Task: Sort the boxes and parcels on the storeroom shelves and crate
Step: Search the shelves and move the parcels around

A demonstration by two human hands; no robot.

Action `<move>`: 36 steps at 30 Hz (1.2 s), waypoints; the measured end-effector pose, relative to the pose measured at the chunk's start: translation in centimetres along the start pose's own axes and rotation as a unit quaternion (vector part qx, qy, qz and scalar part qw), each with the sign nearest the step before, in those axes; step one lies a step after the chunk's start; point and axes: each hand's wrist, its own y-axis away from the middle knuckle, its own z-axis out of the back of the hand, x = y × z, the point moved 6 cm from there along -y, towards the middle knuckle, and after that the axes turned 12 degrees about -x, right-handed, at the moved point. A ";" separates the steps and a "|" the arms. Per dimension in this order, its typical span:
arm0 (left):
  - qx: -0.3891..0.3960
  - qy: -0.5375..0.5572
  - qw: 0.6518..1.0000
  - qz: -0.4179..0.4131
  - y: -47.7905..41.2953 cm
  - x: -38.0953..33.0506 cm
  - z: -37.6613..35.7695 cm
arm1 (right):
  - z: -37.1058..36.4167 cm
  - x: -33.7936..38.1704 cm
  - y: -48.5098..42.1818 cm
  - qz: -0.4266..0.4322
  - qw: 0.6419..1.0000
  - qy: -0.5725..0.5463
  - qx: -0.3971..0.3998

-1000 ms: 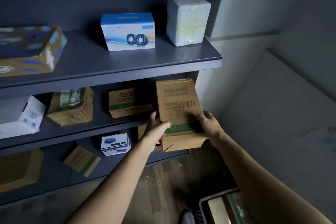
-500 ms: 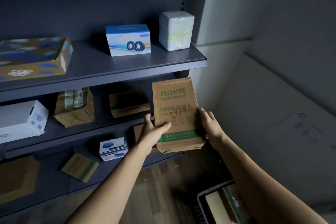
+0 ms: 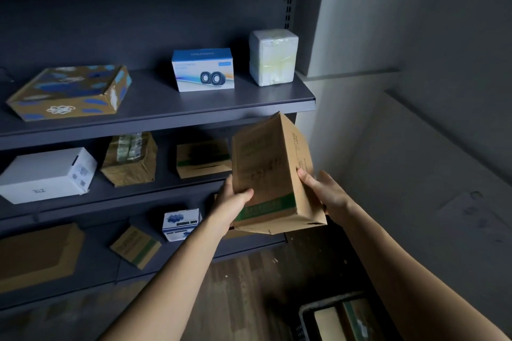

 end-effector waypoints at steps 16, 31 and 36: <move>-0.017 -0.055 0.997 0.050 1.0 -2.9 -1.5 | 0.7 2.3 -0.7 0.037 0.998 0.015 -0.049; -0.031 0.015 0.999 0.004 -1.2 -2.5 -1.4 | 0.3 5.2 1.1 0.157 0.979 0.092 -0.092; -0.002 0.076 0.997 0.028 -1.5 -1.7 -1.1 | 0.7 4.0 0.9 0.090 0.995 0.041 -0.025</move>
